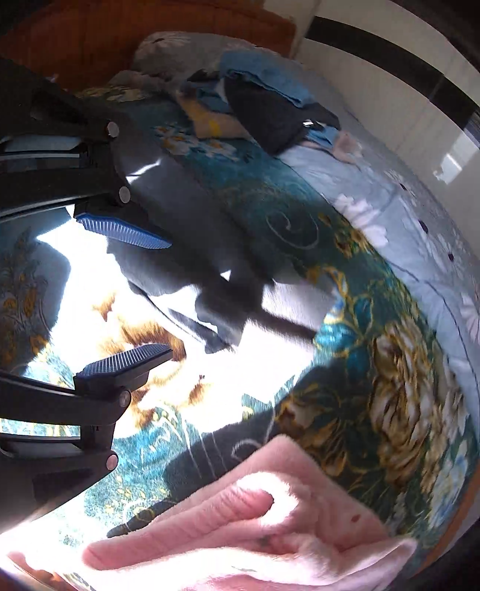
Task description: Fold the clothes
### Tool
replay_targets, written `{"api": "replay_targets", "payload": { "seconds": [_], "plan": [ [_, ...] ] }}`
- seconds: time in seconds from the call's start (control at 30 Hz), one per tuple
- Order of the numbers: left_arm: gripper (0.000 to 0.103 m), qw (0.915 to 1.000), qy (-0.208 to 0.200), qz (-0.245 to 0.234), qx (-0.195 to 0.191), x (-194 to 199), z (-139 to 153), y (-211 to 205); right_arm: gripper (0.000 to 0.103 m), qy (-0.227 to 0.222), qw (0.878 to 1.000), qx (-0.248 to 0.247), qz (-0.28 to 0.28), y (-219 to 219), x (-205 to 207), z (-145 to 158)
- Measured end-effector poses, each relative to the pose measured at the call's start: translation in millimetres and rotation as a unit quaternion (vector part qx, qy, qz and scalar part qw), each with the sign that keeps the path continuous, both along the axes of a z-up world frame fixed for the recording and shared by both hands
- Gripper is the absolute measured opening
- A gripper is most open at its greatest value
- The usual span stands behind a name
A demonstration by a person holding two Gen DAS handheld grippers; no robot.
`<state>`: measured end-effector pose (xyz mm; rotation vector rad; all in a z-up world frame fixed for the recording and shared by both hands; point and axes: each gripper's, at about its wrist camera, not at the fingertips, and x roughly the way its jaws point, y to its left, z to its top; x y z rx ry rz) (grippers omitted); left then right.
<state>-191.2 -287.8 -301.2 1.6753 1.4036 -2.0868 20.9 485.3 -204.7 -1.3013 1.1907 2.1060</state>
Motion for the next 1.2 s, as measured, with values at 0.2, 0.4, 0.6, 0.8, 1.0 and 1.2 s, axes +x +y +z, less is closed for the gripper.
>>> {"api": "replay_targets", "payload": {
  "seconds": [0.2,0.4,0.6,0.8,1.0,1.2],
  "plan": [
    [0.035,0.9995,-0.019,0.02,-0.013,-0.3,3.9,6.3,0.058,0.051,0.992,-0.075,-0.089,43.8,5.8,-45.9],
    [0.036,0.9986,-0.031,0.038,-0.017,2.4,6.9,11.5,0.062,0.095,0.984,-0.098,-0.114,43.7,-2.8,-59.3],
    [0.036,0.9983,-0.036,0.042,-0.016,6.4,8.3,13.2,0.062,0.131,0.974,-0.114,-0.145,38.7,3.3,-51.0],
    [0.037,0.9987,-0.031,0.04,0.011,9.6,1.8,-1.6,0.063,0.102,0.974,-0.116,-0.163,41.2,-6.7,-56.2],
    [0.038,0.9983,-0.021,0.041,0.034,13.8,-3.3,-6.7,0.027,0.094,0.975,-0.1,-0.173,40.2,-9.8,-44.4],
    [0.038,0.9972,-0.008,0.041,0.062,19.9,-6.6,-12.7,0.024,0.112,0.989,-0.005,-0.098,0.2,-45.4,31.5]
  ]
}}
